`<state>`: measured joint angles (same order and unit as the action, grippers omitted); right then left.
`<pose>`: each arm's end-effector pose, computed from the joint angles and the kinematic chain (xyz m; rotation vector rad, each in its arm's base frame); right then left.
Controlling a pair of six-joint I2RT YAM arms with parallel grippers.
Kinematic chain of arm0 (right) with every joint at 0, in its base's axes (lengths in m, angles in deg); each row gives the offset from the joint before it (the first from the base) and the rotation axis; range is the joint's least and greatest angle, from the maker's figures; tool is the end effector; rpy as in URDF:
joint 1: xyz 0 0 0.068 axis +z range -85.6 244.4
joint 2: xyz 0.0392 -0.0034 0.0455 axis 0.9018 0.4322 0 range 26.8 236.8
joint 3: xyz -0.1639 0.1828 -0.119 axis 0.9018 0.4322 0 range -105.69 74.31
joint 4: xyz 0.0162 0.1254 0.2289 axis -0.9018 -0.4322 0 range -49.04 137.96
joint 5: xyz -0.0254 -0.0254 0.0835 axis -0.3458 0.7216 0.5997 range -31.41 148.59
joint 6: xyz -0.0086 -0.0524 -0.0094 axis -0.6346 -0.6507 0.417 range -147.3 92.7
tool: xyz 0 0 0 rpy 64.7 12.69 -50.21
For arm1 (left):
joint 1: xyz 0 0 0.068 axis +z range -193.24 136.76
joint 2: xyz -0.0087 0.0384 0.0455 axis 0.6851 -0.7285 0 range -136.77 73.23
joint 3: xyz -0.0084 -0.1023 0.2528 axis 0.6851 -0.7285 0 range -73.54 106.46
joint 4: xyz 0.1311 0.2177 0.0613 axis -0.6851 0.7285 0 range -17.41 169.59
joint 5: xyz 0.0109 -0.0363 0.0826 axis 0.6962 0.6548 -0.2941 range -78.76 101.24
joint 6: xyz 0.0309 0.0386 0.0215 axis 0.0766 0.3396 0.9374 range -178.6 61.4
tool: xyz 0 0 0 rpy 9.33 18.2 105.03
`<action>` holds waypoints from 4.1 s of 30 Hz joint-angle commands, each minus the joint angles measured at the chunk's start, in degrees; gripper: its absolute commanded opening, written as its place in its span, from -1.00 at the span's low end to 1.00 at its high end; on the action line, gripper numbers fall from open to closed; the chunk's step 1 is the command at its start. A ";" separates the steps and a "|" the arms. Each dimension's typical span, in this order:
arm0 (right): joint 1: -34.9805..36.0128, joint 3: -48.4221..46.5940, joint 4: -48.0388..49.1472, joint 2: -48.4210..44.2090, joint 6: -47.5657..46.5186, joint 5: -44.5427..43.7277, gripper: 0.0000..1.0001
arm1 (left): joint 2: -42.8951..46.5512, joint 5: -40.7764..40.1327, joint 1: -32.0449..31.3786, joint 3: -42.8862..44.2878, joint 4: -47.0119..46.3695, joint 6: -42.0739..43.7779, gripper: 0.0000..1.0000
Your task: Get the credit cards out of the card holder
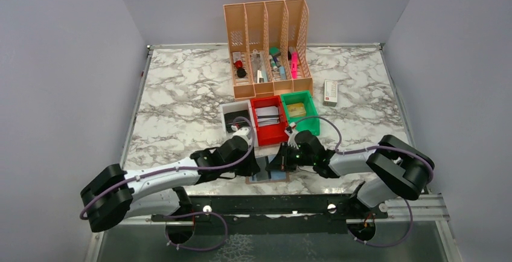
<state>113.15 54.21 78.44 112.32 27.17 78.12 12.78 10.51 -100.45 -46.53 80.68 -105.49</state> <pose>0.1520 0.1914 0.1173 -0.0990 2.4981 1.2832 0.1137 -0.1756 0.1856 0.2154 2.4645 -0.8684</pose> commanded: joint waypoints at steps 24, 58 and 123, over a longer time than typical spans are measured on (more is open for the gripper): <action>-1.02 2.37 -12.54 -12.70 -3.63 -3.51 -0.83 | -9.16 -7.19 -3.34 -3.55 4.83 -4.60 -0.76; -1.29 0.72 -22.26 -21.80 -6.12 -10.79 -0.94 | -8.09 -6.47 -3.42 -2.07 4.37 -3.46 -0.77; -1.31 -15.34 -23.56 -23.53 -23.10 0.10 -0.99 | 8.68 -2.40 24.44 13.26 20.77 18.55 -0.11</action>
<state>112.01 43.52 55.55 86.15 9.10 78.52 22.05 4.26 -81.57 -37.94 99.76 -94.13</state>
